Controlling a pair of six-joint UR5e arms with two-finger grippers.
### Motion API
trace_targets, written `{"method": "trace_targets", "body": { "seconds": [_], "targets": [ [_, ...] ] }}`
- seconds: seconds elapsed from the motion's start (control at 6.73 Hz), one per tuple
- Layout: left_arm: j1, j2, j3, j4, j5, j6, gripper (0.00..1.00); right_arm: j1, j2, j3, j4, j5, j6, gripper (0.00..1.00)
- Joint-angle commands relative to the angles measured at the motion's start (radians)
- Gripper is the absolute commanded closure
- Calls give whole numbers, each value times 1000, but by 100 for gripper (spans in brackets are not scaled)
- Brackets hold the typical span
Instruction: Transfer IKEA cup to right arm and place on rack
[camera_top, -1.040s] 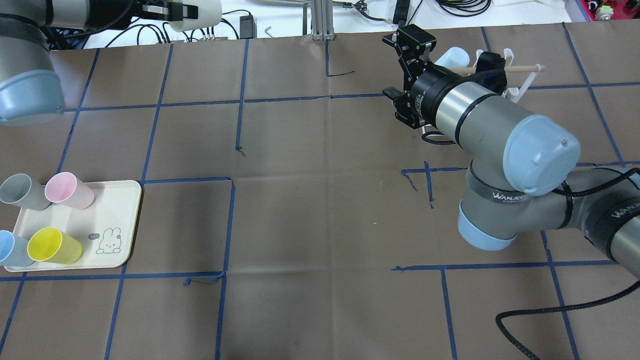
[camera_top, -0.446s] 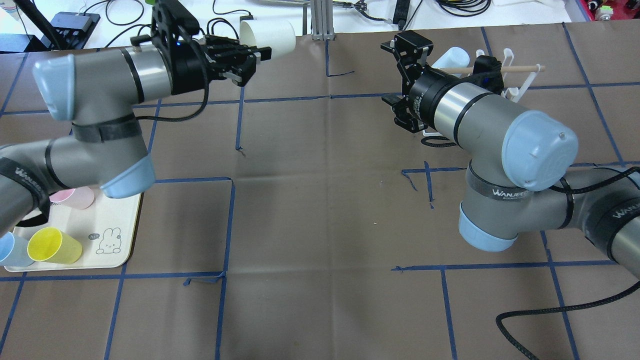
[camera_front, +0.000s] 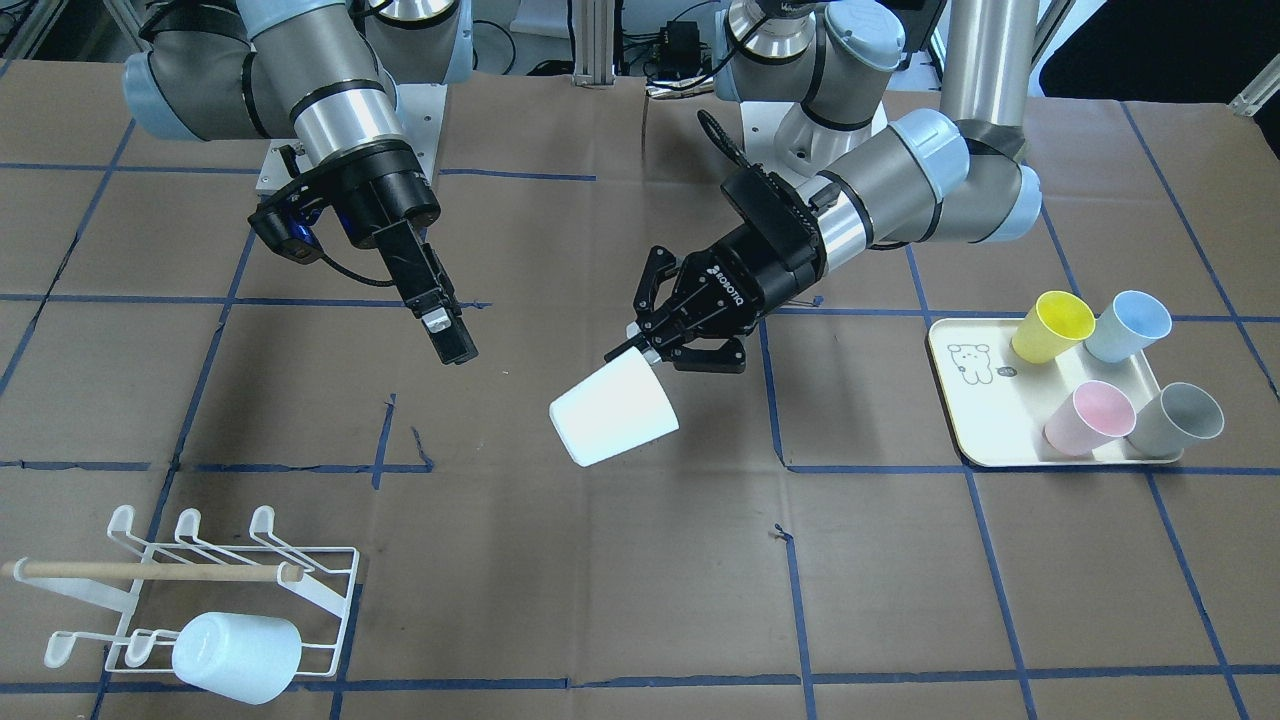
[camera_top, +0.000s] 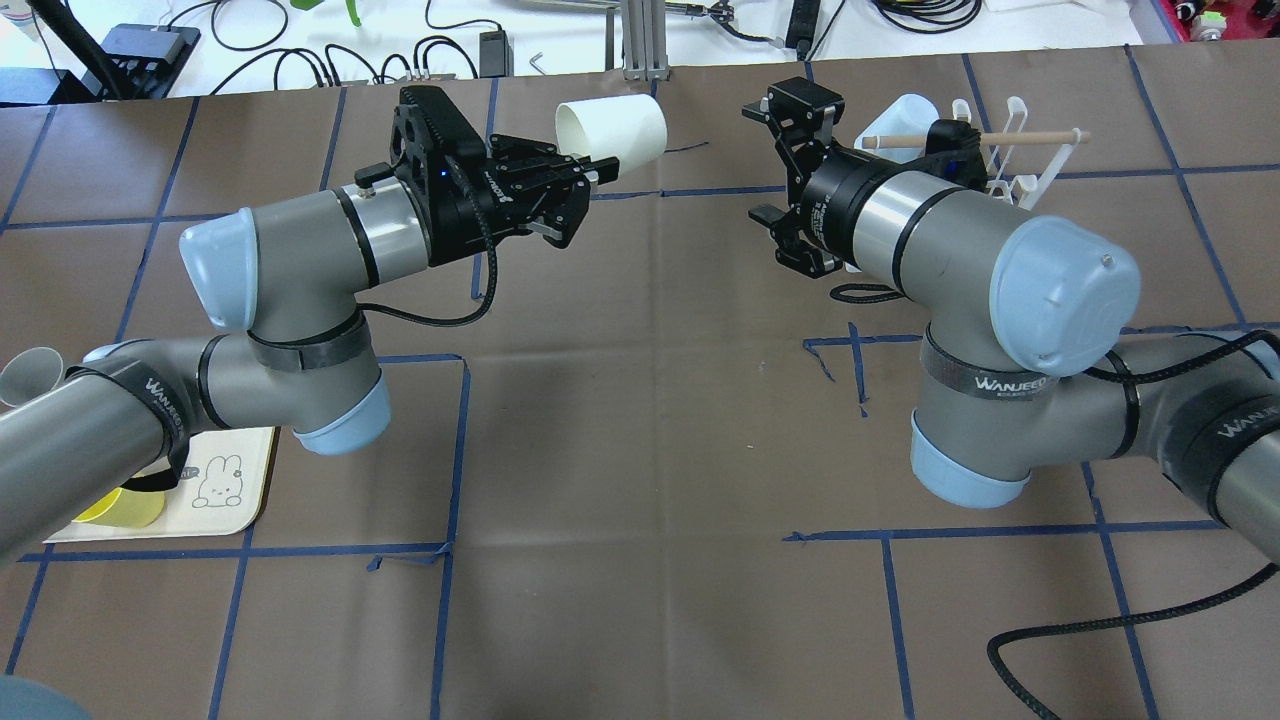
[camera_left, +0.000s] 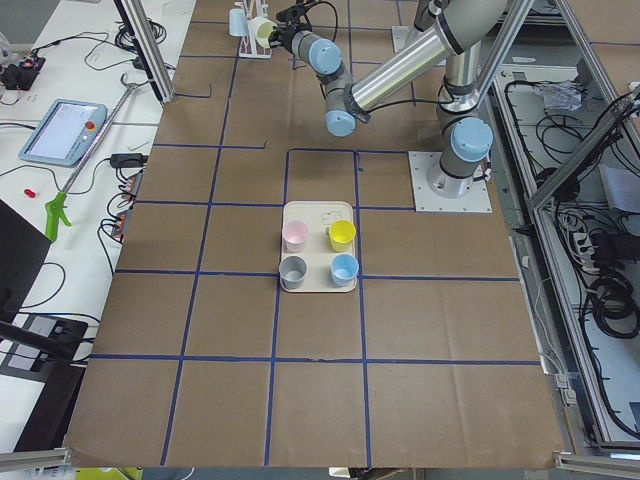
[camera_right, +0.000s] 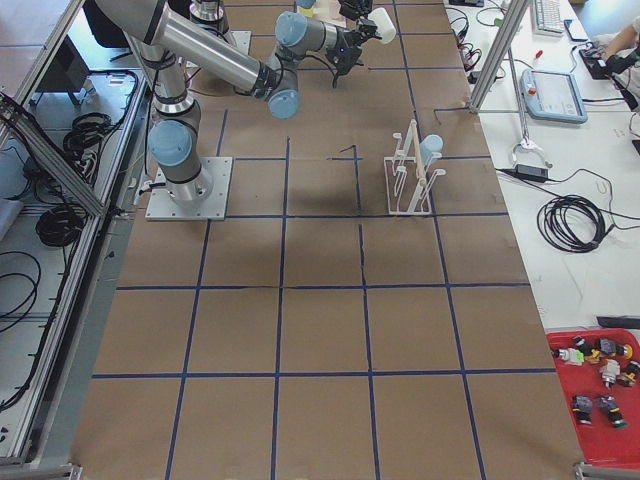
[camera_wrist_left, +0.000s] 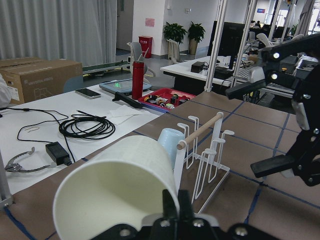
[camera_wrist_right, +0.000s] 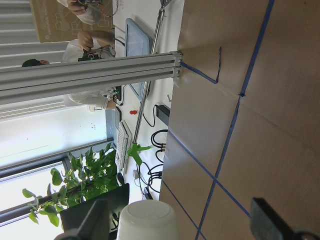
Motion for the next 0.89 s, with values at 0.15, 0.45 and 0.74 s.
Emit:
{"method": "trace_targets", "body": {
  "seconds": [0.15,0.45,0.74],
  "targets": [
    [-25,-20,-42,123,3,-63,96,40,6,-9,52,0,-26,0],
    [-25,-20,-44,123,3,-63,96,60,12,-15,87,0,-44,1],
    [-25,-18,-44,123,3,-63,95,90,41,-76,132,-1,-44,1]
  ]
}}
